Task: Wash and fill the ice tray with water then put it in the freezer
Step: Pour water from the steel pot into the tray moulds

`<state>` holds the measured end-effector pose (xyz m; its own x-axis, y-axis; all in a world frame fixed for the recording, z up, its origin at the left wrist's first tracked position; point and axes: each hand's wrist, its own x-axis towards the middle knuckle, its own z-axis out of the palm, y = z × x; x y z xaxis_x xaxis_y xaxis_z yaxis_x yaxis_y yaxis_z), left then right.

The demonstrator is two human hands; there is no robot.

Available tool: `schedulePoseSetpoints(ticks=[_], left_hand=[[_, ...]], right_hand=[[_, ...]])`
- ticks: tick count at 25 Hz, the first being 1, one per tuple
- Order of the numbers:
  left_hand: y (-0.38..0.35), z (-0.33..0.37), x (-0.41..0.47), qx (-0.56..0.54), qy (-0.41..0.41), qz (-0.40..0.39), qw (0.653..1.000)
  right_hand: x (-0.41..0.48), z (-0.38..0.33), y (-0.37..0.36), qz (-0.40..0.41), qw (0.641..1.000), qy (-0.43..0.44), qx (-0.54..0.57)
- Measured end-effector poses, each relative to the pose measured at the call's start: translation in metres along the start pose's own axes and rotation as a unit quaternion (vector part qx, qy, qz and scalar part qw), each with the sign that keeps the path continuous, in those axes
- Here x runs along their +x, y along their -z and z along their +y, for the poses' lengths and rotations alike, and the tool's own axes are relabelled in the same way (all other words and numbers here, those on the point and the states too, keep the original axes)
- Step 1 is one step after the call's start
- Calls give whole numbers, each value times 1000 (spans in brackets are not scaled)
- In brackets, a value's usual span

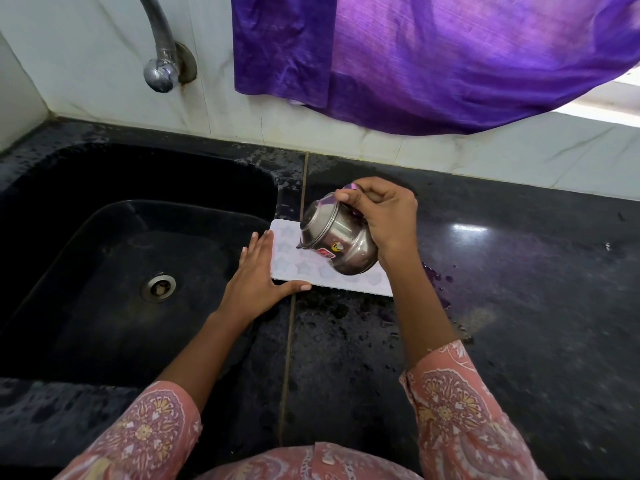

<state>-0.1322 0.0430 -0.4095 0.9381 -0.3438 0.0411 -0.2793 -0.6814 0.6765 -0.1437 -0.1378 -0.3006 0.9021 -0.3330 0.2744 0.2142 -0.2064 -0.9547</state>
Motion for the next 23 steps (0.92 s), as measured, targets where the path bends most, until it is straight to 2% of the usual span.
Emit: schedulePoseSetpoints(ticks=[4,11,18,23], left_hand=[[-1,-3,1,-7,-7,-6,1000],[-1,-5,1,-10,-13,-7,1000],[-2,-6,2,-2,-10,-5,1000],[-2,-7,2,7,-10,-4,1000]], right_hand=[[2,4,-13,-32,999,-1,-3],[4,7,-25,-75,994,38,-72],[10,4,-27,-62,984,70,-154],[15,4,-26,-63,984,64,-154]])
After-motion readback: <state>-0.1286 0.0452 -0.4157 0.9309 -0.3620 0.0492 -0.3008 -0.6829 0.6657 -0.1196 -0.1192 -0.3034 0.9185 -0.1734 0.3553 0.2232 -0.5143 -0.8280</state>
